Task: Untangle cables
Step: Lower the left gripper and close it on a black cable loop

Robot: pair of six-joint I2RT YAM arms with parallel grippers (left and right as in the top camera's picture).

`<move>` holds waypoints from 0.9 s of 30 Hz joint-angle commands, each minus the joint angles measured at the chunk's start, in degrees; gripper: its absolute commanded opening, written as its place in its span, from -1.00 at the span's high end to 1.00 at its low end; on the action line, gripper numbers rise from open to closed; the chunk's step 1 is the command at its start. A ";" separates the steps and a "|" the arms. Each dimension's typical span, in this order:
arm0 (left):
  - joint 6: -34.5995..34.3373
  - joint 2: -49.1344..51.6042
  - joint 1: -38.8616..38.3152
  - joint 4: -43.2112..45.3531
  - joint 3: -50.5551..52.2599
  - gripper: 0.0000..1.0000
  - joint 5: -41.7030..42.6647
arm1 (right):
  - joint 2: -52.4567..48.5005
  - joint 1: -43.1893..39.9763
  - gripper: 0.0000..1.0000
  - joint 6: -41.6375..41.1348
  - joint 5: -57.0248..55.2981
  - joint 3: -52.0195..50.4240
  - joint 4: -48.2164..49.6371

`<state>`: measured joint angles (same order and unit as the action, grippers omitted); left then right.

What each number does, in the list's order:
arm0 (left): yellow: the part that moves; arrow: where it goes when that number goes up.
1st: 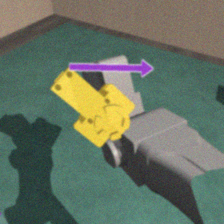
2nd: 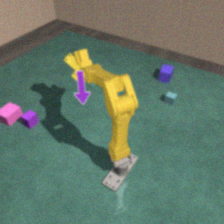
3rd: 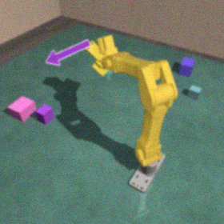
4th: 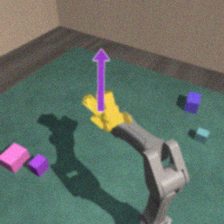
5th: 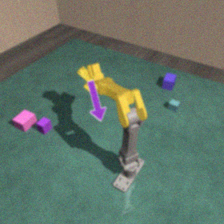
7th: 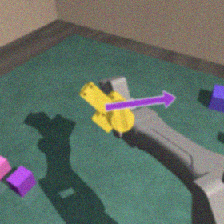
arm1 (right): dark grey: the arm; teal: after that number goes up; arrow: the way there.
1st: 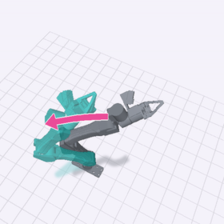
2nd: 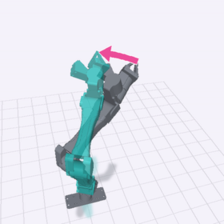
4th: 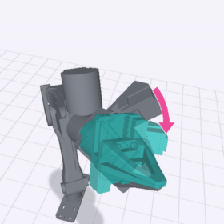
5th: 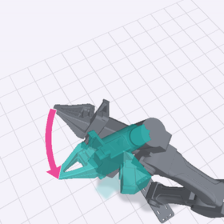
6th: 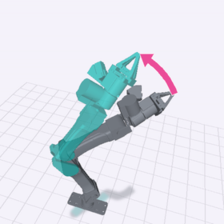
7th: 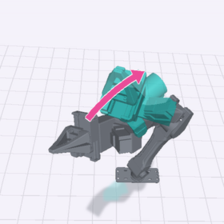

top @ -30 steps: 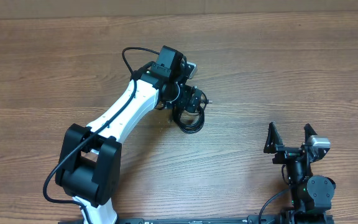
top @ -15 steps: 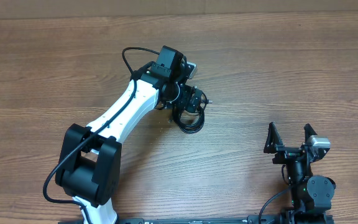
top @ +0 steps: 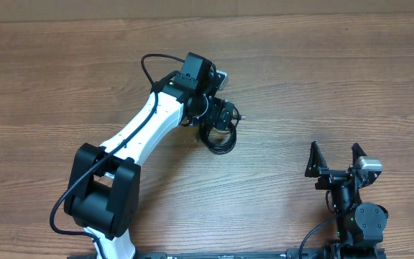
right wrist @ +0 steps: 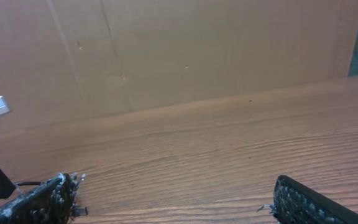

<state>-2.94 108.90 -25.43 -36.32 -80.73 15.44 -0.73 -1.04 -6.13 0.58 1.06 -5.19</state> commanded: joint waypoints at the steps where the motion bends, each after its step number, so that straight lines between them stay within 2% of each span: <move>1: 0.48 0.28 -0.11 1.03 -0.98 -0.84 0.66 | 0.57 0.17 -0.99 0.24 -0.48 -0.61 0.35; 7: 9.16 0.50 -0.28 -2.08 -0.98 -0.77 0.70 | 0.57 0.17 -0.99 0.24 -0.48 -0.61 0.35; 9: 12.55 0.50 -0.39 -3.45 -0.94 -0.61 0.70 | 0.57 0.17 -1.00 0.24 -0.48 -0.61 0.35; 11: 14.16 0.50 -0.55 -3.52 -0.92 -0.57 0.68 | 0.57 0.17 -1.00 0.24 -0.48 -0.61 0.35; 14: 14.38 0.50 -0.52 -2.69 -0.85 -0.60 0.61 | 0.57 0.17 -1.00 0.24 -0.48 -0.61 0.35; 17: 14.40 0.50 -0.52 -1.86 -0.74 -0.49 0.57 | 0.57 0.17 -1.00 0.24 -0.48 -0.61 0.35; 22: 14.40 0.96 -0.52 -1.16 0.07 -0.46 0.59 | 0.57 0.17 -1.00 0.24 -0.48 -0.61 0.35; 25: 14.34 1.99 -0.52 -1.14 0.07 -0.21 0.66 | 0.57 0.17 -0.99 0.24 -0.48 -0.61 0.35; 27: 14.34 2.93 -0.55 -1.11 0.07 -0.18 0.68 | 0.57 0.17 -0.99 0.24 -0.48 -0.61 0.35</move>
<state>10.55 109.47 -25.52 -37.65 -80.73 15.46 -0.73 -1.04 -6.13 0.60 1.06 -5.15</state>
